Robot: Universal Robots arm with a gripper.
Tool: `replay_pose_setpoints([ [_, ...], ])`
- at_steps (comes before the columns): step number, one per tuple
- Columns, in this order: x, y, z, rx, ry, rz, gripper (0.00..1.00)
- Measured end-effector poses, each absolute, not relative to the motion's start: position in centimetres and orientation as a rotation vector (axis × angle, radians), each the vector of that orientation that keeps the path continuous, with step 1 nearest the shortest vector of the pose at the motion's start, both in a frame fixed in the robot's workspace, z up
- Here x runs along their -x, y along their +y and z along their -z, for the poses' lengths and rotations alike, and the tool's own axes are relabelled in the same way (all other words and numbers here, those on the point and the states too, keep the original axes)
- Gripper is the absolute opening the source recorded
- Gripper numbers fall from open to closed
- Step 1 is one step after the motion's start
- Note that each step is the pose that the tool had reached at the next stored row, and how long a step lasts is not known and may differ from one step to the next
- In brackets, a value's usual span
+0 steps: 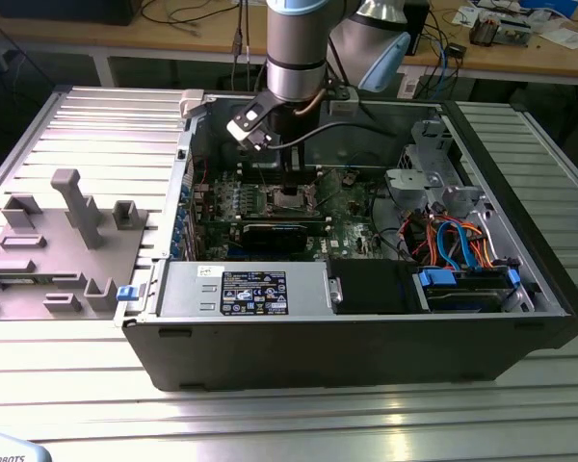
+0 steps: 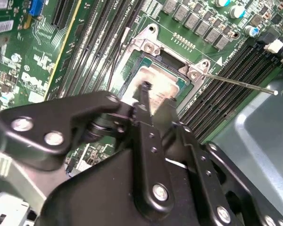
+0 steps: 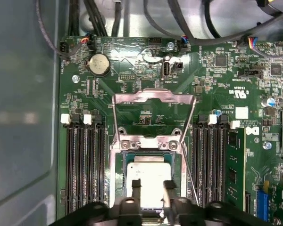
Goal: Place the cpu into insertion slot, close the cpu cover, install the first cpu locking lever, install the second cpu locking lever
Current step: 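Place the cpu into insertion slot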
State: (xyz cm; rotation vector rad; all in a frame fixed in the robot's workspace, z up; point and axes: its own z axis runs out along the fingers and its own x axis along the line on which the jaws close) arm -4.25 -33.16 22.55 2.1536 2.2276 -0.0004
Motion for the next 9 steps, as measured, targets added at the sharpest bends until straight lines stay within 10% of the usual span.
replay_pose_setpoints([
  [3, 4.25, -33.17, -22.54, -2.118, 2.261, -0.001, 0.11],
  [9, 4.25, -33.22, -22.55, -2.109, 2.268, 0.002, 0.11],
])
